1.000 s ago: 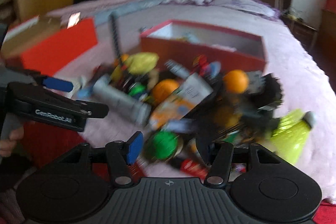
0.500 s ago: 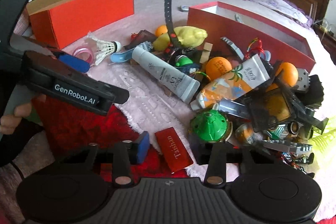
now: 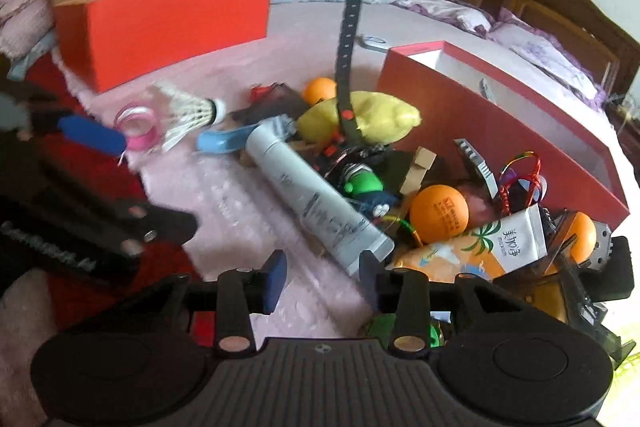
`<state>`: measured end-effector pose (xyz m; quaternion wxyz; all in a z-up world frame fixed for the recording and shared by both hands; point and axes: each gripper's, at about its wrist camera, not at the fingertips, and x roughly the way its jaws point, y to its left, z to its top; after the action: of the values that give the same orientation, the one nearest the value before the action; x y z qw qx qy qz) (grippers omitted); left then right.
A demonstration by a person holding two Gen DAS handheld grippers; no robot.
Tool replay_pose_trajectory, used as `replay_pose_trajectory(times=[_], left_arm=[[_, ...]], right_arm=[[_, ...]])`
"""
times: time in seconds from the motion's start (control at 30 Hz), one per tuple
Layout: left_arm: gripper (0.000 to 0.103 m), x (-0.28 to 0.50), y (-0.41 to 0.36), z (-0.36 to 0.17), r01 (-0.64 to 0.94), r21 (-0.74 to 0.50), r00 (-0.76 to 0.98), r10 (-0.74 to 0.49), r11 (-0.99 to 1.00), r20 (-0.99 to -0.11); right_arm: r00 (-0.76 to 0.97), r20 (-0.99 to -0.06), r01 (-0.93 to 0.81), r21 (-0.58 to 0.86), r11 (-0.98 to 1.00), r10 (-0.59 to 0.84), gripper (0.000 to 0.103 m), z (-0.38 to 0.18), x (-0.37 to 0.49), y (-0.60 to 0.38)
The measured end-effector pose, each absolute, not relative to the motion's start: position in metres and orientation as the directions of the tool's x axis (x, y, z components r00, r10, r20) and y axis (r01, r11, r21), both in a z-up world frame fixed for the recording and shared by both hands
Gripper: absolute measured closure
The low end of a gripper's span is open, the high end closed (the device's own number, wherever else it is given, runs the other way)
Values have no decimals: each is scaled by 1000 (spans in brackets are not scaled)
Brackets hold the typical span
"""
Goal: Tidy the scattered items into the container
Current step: 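Move both tools back to the pile, right tool toward the white sunscreen tube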
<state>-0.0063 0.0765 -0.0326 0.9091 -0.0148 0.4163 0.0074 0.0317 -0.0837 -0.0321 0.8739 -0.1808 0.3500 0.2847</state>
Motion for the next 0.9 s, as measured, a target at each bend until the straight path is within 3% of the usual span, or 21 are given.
replay_pose_trajectory(times=[0.4,0.47,0.53,0.67,0.77,0.87,0.9], left_arm=[[7,-7,84,-40,-35,-35,652,-3,999,-758],[7,-8,84,-39,-36,-32,653,-1,999,-758],[7,-10,85,-36,-38,-17,658,12,999,-753],[7,-15,89,-35,-50,-1,657,32,999,-753],[7,-15,93,-38,-64,-18,640,27,998,-768],[7,-14,94,-38,-67,-29,639,20,997,-769],[7,-14,94,-37,-65,-28,641,20,998,-768]], right_arm=[[633,-664,-595,-89,798,398,60,-33,41,-84],[635,-657,-601,-88,794,408,56,-31,43,-83],[644,-648,-601,-100,793,407,44,-30,46,-80],[663,-633,-599,-129,790,399,42,-32,52,-72],[682,-622,-598,-171,783,385,47,-33,50,-69],[687,-615,-595,-169,786,388,61,-32,47,-73],[685,-614,-595,-160,787,393,70,-31,47,-76]])
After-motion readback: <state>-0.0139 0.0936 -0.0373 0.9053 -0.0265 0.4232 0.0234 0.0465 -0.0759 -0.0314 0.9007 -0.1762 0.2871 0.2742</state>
